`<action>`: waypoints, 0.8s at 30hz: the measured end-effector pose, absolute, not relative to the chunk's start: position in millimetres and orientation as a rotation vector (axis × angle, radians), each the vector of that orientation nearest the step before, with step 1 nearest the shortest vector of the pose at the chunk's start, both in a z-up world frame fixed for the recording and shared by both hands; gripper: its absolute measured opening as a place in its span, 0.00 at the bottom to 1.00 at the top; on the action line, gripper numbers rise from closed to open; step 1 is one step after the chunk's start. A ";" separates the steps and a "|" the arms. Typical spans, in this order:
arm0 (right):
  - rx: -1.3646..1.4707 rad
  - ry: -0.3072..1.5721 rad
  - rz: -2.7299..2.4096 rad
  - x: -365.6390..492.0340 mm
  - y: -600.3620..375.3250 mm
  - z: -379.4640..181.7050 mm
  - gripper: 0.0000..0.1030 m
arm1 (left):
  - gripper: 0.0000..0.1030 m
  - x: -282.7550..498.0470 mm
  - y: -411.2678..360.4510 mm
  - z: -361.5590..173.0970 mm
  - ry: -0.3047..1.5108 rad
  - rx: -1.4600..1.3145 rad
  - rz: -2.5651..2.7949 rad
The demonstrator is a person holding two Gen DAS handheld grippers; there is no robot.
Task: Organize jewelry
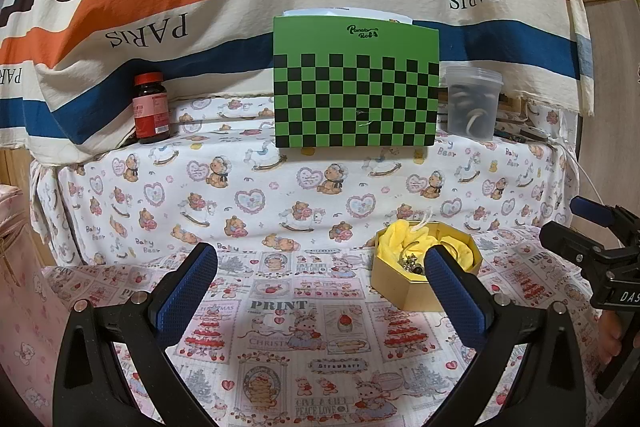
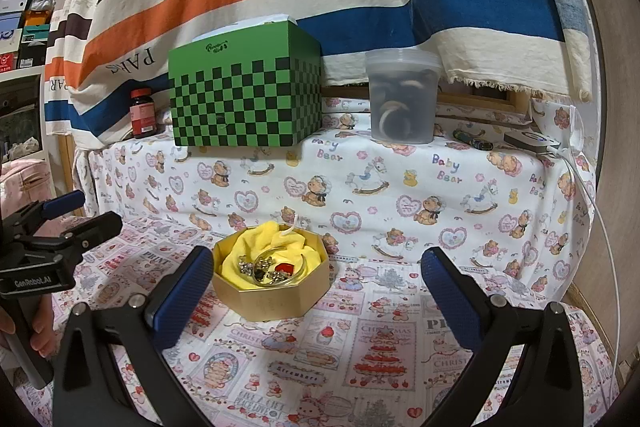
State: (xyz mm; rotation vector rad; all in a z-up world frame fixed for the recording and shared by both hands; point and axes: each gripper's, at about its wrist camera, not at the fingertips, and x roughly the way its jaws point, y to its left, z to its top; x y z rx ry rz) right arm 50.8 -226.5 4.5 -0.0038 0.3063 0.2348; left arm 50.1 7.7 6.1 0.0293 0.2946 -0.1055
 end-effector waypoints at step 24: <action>-0.003 0.303 0.235 50.6 -226.5 4.4 1.00 | 1.00 51.3 8.7 5.2 0.297 0.030 -0.097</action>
